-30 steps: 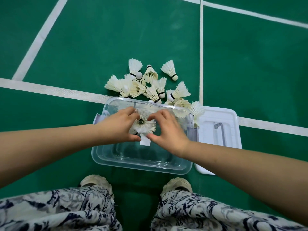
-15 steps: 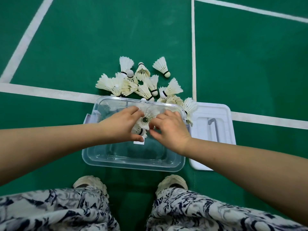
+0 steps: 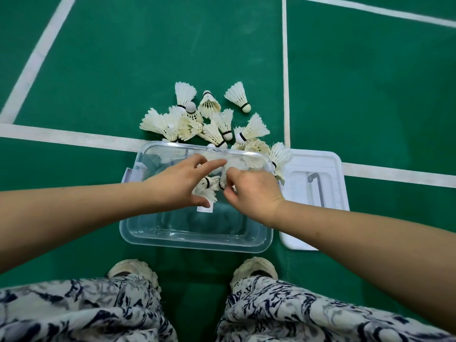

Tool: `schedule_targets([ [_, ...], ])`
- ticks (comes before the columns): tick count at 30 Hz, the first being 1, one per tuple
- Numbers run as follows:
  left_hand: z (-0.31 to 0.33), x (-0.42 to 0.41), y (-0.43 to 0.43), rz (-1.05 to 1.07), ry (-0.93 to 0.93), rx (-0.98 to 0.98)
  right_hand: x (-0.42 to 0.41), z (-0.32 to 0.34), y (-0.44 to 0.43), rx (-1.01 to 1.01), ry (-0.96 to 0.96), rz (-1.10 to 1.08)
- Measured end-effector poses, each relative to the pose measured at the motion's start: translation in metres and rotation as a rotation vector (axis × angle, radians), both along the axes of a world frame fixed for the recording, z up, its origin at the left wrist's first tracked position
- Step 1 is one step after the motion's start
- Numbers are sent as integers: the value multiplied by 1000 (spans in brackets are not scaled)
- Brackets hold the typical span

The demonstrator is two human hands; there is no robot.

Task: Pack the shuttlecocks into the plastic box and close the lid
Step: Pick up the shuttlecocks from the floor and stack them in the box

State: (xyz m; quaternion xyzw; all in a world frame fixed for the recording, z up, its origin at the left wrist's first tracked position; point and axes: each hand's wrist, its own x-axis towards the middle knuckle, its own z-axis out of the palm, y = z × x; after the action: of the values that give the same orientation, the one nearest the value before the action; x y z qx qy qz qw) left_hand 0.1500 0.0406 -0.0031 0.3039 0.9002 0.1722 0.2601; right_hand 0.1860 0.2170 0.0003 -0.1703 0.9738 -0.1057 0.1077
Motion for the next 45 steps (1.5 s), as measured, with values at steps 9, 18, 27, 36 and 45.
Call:
schedule_targets([
  [9, 1, 0, -8, 52, -1, -42, -7, -13, 1, 78, -168, -80],
  [18, 2, -1, -13, 80, -13, -15, -14, -39, -5, -85, -302, -238],
  [27, 1, -2, -22, 96, -14, 22, -19, -57, -9, -253, -513, -434],
  [36, -1, -2, -37, 138, 22, 77, -27, -64, -22, -216, -649, -429],
  [45, 0, -1, -38, 179, 1, 107, -16, -56, -14, -223, -723, -506],
])
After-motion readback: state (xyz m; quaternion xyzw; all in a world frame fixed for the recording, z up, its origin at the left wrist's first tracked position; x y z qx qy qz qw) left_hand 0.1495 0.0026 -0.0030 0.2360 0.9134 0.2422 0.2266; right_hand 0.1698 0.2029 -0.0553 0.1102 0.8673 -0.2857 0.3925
